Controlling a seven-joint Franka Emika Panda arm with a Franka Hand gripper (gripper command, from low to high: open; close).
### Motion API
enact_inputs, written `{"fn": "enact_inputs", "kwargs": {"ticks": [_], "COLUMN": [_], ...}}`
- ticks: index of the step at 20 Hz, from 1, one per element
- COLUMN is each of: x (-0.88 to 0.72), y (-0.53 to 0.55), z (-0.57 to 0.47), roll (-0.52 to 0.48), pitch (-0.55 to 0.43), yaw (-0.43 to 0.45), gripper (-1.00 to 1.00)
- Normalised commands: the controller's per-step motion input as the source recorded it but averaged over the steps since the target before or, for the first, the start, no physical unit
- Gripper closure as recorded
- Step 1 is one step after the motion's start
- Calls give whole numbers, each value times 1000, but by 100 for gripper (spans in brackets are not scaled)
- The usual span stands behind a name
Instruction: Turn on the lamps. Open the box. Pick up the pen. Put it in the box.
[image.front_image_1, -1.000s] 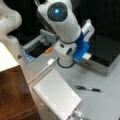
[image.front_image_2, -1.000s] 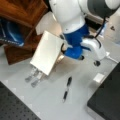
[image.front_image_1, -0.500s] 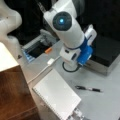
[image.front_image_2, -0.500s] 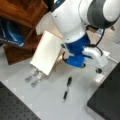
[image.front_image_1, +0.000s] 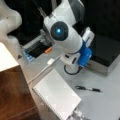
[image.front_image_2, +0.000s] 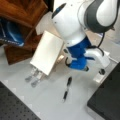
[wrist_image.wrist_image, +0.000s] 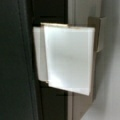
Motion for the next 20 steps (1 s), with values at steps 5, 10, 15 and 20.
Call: {"fn": "enact_inputs", "kwargs": {"ticks": [5,10,15,20], "x": [-166,-92,-21,11], "y": [1,4,5,-30], "z": [-204,-198,-149,-147], "roll": [225,211,211,299], "pitch": [-121,-127,-109,-118], "yaw": [-115,-118,-137,-111], "gripper": [-100,-100,-100,-100]}}
